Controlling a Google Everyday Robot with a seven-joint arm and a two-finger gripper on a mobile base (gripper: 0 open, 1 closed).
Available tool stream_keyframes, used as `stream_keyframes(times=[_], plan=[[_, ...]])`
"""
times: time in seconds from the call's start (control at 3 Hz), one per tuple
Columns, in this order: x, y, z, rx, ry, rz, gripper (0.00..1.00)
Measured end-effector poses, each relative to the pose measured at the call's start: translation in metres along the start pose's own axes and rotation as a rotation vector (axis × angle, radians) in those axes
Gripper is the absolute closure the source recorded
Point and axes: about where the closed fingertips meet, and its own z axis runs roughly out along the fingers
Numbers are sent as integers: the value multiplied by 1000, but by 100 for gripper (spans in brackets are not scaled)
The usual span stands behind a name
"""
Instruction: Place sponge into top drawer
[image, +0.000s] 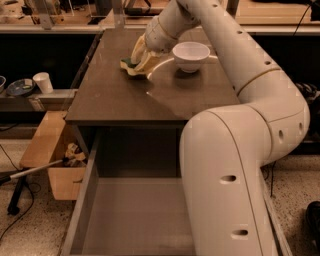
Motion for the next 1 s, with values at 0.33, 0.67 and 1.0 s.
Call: stream_keyframes(times=[0.33, 0.67, 1.0], plan=[[4, -1, -10, 24, -18, 3, 100], [8, -1, -21, 46, -36, 4, 100], [8, 0, -34, 65, -56, -4, 100]])
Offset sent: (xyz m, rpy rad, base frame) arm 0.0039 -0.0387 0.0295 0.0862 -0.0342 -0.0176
